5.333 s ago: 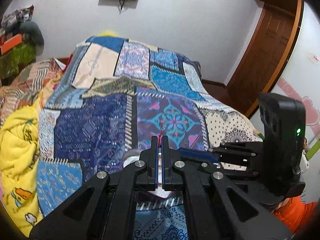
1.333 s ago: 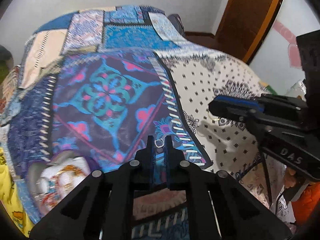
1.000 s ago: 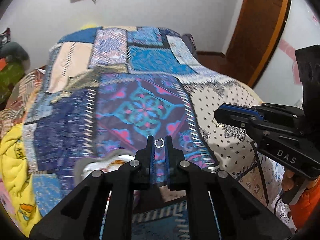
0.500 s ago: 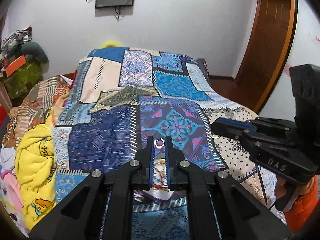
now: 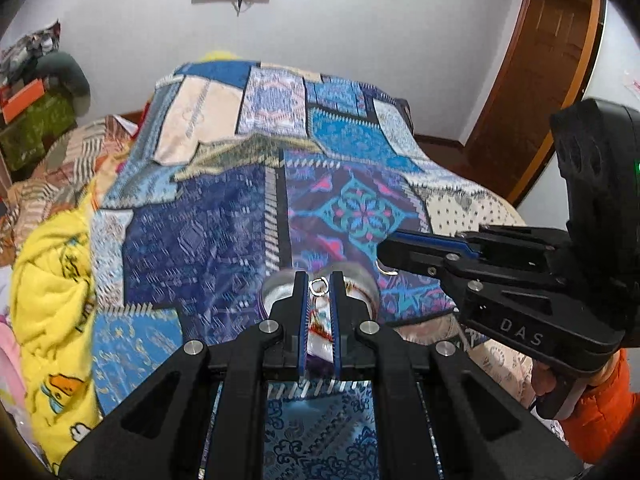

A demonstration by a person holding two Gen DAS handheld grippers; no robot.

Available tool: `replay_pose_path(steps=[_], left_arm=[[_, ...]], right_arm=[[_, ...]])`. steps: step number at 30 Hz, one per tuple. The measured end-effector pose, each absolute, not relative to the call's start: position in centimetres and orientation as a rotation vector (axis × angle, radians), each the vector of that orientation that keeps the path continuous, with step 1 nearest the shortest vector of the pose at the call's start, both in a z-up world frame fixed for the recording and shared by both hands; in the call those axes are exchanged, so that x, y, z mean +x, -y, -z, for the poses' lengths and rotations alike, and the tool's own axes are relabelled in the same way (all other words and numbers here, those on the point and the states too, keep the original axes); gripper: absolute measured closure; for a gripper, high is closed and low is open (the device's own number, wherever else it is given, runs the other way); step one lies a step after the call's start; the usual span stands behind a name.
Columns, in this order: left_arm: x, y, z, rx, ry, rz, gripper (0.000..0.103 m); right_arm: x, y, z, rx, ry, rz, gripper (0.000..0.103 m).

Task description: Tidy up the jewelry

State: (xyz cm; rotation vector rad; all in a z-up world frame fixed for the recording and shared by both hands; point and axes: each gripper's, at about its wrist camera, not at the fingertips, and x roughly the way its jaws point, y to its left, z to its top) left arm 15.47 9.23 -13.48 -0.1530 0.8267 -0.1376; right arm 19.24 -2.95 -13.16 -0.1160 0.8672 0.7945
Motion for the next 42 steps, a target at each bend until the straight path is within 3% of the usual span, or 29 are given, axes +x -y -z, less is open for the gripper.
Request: replay_pose_path(steps=[23, 30, 42], left_arm=[[16.3, -9.7, 17.7, -0.203, -0.93, 0.166, 0.095], [16.0, -10.2, 16.8, -0.207, -0.913, 0.145, 0.084], [12.7, -10.3, 11.0, -0.189, -0.775, 0.109, 0.083]], right_arm=[[20.6, 2.0, 16.2, -0.146, -0.981, -0.792, 0.095], [20.1, 2.5, 14.9, -0.142, -0.959, -0.777, 0.082], [16.7, 5.0, 8.2, -0.115, -0.799, -0.755, 0.082]])
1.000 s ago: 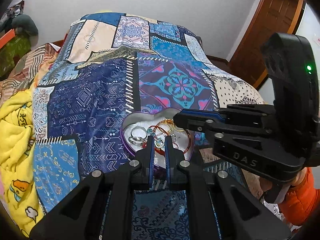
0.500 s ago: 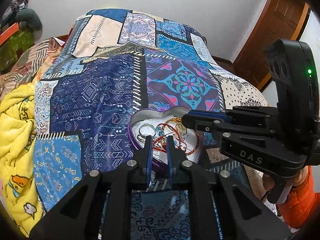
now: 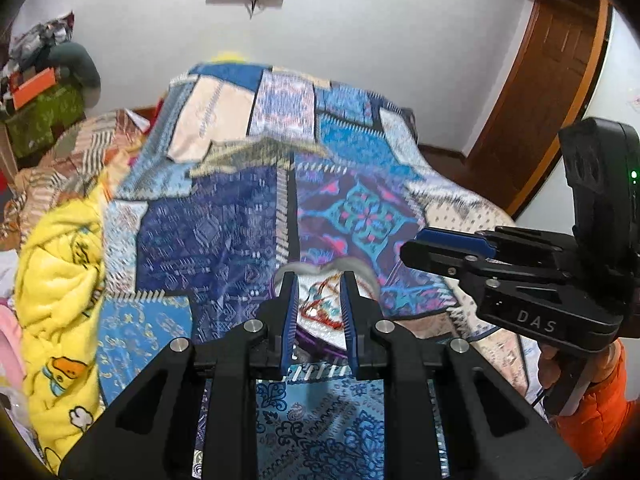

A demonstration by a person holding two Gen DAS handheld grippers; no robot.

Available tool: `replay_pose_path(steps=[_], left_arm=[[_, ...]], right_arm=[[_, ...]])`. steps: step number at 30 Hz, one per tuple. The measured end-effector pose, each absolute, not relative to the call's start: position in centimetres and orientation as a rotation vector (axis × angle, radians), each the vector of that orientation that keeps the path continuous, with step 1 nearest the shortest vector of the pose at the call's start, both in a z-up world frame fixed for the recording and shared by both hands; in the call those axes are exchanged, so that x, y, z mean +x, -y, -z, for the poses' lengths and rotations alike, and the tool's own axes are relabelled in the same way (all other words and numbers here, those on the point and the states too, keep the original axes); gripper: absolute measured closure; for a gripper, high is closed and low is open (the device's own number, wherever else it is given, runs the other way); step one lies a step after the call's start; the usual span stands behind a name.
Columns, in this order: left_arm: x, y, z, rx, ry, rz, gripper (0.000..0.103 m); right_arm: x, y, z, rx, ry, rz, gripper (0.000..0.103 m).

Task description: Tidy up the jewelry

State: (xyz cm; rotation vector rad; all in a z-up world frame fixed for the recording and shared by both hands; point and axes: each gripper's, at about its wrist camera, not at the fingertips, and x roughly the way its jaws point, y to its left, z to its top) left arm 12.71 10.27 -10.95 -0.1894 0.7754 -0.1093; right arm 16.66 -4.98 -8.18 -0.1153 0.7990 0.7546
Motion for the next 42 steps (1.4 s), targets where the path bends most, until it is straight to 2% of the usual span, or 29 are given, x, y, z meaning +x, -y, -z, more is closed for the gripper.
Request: replay_pose_path(steps=[9, 14, 16, 18, 19, 21, 23, 26, 28, 29, 42], left_arm=[[6.9, -8.7, 2.9, -0.172, -0.526, 0.071, 0.083], [2.6, -7.5, -1.2, -0.128, -0.367, 0.023, 0.082], [0.8, -7.0, -2.5, -0.12, -0.312, 0.009, 0.074], [-0.6, -6.6, -3.2, -0.109, -0.274, -0.005, 0.064], [-1.5, -6.3, -3.7, -0.1, -0.249, -0.019, 0.057], [-2.8, -6.1, -4.1, -0.093, -0.214, -0.039, 0.047], [-3.7, -6.0, -4.4, -0.094, -0.193, -0.046, 0.04], [-4.9, -5.9, -4.6, -0.092, -0.169, -0.071, 0.02], [-5.4, -5.7, -4.7, -0.08, -0.155, -0.091, 0.005], [-5.7, -5.7, -4.7, -0.073, -0.148, -0.105, 0.004], [-6.3, -5.1, -4.5, -0.079, -0.157, -0.122, 0.002]], right_arm=[[10.3, 8.9, -1.1, -0.012, -0.49, -0.741, 0.082], [6.2, 10.4, -4.4, 0.022, -0.337, -0.726, 0.082], [4.9, 10.7, -5.2, 0.028, -0.296, -0.722, 0.078], [3.9, 10.9, -5.6, 0.029, -0.258, -0.701, 0.055], [3.4, 11.0, -5.7, 0.03, -0.236, -0.683, 0.049], [2.7, 11.2, -5.8, 0.034, -0.201, -0.645, 0.027], [2.2, 11.3, -5.9, 0.035, -0.183, -0.617, 0.015], [1.8, 11.4, -5.9, 0.037, -0.159, -0.57, 0.0], [1.7, 11.4, -5.8, 0.036, -0.149, -0.553, 0.0], [1.8, 11.2, -5.7, 0.032, -0.149, -0.548, 0.0], [0.8, 11.5, -5.3, 0.006, -0.173, -0.544, 0.0]])
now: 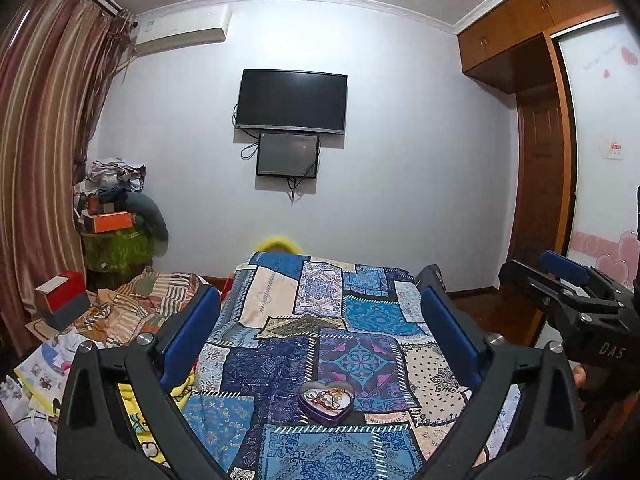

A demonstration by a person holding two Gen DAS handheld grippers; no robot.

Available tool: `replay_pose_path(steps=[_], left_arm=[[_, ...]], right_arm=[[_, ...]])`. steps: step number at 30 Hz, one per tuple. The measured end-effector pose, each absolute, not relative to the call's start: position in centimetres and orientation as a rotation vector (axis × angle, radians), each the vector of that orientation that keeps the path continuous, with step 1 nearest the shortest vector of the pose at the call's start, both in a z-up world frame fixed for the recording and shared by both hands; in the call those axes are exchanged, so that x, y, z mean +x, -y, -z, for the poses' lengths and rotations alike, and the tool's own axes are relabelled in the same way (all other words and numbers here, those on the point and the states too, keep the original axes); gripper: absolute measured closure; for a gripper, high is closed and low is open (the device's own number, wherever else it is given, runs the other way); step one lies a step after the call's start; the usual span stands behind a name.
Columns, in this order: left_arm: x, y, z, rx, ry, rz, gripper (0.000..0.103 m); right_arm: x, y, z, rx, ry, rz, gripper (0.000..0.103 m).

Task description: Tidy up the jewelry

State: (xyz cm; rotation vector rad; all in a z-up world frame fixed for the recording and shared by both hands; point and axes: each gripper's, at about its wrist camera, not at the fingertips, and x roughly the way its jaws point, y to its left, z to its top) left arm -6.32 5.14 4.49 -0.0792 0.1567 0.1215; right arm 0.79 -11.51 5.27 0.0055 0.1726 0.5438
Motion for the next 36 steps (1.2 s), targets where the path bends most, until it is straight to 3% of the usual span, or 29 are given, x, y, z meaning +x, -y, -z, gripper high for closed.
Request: replay_pose_path(steps=[36], left_arm=[[-5.2, -4.9, -3.7, -0.072, -0.199, -0.126, 0.001]], right_arm=[[1.2, 12.5, -4.7, 0.003, -0.238, -0.543, 0.0]])
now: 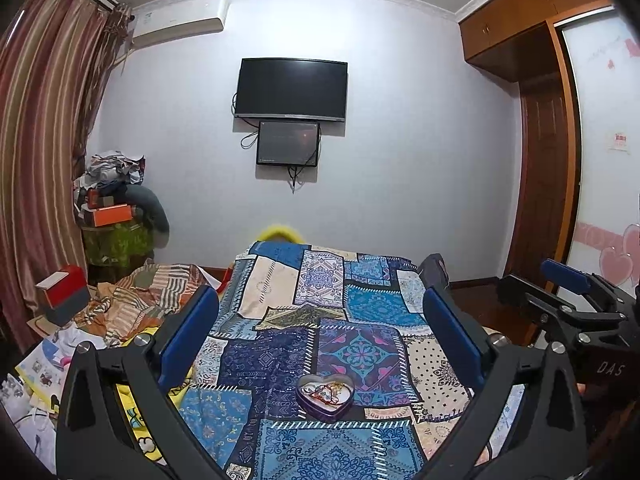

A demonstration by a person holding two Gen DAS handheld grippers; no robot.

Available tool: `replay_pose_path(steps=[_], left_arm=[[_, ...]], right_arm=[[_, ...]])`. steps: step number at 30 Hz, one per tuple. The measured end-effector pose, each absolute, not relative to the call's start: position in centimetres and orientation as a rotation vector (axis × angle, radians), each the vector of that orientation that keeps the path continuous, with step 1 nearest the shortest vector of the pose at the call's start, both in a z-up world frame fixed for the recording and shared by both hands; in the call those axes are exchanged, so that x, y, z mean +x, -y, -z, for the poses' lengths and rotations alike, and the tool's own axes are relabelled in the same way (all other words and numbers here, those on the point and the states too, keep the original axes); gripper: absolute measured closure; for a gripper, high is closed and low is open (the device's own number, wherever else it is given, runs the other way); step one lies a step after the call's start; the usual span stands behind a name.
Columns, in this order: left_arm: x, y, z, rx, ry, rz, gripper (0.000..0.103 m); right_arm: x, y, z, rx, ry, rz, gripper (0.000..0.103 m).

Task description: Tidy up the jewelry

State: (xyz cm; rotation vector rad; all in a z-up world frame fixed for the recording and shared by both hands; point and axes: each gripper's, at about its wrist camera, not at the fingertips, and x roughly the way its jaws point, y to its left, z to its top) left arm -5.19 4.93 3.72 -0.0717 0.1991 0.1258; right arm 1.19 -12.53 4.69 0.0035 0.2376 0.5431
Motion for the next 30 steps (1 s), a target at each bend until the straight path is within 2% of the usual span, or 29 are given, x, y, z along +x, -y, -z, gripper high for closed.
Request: replay_pose_path(steps=[30], left_arm=[[-4.9, -4.59, -3.69, -0.077, -0.214, -0.079, 0.001]], right_arm=[[1.71, 13.2, -4.54, 0.022, -0.26, -0.534, 0.0]])
